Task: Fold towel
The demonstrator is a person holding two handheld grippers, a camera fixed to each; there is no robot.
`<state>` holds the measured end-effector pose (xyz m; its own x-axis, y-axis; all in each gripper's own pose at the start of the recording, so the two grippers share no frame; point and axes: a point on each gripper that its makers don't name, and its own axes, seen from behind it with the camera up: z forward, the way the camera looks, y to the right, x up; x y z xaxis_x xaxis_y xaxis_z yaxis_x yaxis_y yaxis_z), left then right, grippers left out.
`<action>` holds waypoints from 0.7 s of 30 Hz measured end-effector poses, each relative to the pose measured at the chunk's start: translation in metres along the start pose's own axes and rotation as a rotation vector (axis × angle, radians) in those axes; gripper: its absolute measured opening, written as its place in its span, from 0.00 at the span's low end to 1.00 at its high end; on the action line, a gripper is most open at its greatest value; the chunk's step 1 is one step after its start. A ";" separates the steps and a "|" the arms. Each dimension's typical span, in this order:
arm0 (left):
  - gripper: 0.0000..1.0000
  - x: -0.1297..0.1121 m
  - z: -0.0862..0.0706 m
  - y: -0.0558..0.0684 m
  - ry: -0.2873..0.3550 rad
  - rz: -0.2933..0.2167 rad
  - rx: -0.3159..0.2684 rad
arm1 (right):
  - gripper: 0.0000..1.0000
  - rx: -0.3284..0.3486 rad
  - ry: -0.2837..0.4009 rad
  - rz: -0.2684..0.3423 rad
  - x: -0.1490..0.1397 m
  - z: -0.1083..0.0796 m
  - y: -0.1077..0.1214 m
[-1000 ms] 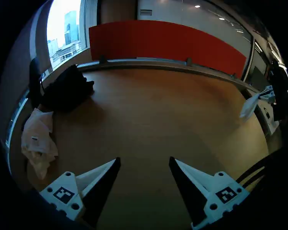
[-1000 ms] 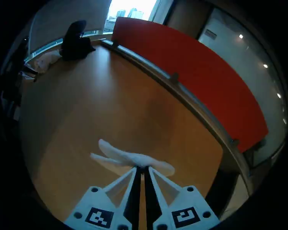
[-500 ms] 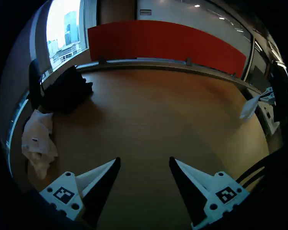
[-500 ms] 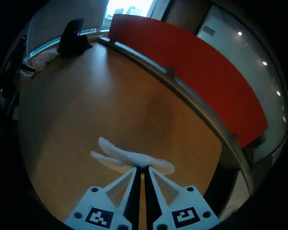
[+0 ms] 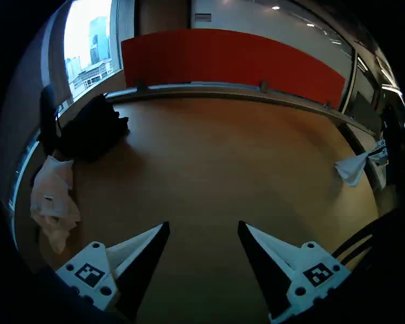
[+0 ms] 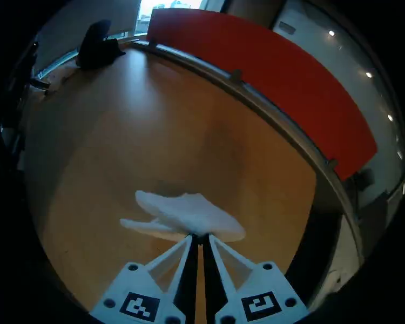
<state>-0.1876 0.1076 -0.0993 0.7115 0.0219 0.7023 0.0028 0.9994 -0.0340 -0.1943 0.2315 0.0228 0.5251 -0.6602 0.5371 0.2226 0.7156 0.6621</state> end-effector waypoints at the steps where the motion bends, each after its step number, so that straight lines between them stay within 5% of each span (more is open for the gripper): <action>1: 0.94 0.000 0.000 0.001 -0.001 0.002 -0.001 | 0.06 0.000 -0.009 0.007 -0.007 0.000 -0.001; 21: 0.94 -0.012 -0.011 -0.006 -0.008 0.007 0.016 | 0.06 0.001 -0.205 0.110 -0.114 0.013 -0.021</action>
<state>-0.1886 0.1013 -0.1153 0.7057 0.0287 0.7079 -0.0135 0.9995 -0.0270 -0.2695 0.2887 -0.0450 0.3679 -0.6109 0.7011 0.1725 0.7857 0.5941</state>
